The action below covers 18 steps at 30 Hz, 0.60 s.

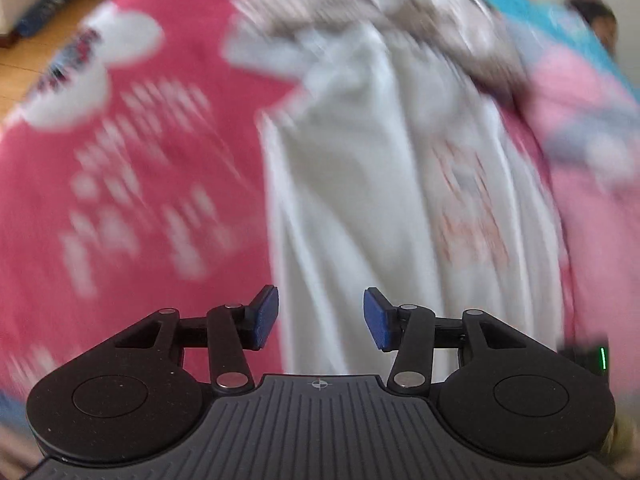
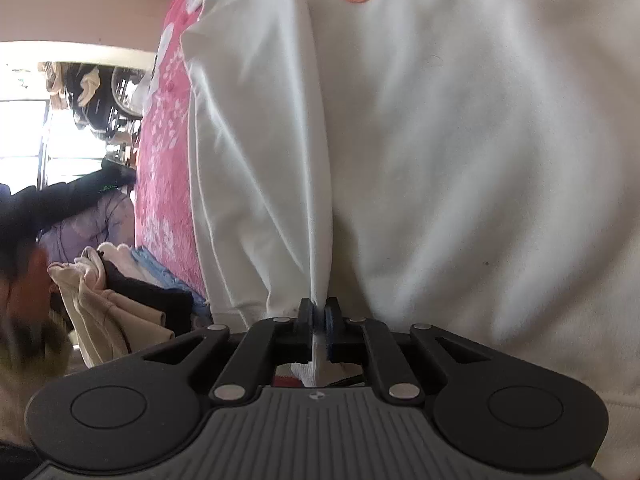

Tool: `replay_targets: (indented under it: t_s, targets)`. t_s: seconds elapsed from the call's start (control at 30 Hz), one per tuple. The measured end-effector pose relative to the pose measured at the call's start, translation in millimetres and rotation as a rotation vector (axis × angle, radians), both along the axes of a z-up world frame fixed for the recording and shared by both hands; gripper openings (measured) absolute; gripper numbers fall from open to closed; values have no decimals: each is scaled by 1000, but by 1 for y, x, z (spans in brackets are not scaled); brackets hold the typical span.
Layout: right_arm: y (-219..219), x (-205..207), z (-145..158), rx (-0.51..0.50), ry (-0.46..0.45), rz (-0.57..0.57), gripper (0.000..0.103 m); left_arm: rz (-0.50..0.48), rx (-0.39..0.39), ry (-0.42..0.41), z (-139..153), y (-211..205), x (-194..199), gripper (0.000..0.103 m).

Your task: Fold clothes

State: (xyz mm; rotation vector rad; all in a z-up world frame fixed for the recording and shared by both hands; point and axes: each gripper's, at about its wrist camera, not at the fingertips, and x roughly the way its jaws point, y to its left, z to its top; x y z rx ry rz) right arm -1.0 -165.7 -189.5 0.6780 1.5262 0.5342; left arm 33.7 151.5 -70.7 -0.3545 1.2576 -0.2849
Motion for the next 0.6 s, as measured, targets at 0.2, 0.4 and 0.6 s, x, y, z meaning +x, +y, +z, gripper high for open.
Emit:
replay_targets:
  t_s: [0.2,0.4,0.6]
  targets:
    - [-5,-6,3,27,-29,-37,32,-73,-10,58,-1,-44,-41,47]
    - [-7,-10,4,25,-65,-41,33,-184,117,120,-31,-83,-73,47]
    - [0,-11,7,1,-103,-9,34,-257,254,111,-68,-111,-89,41]
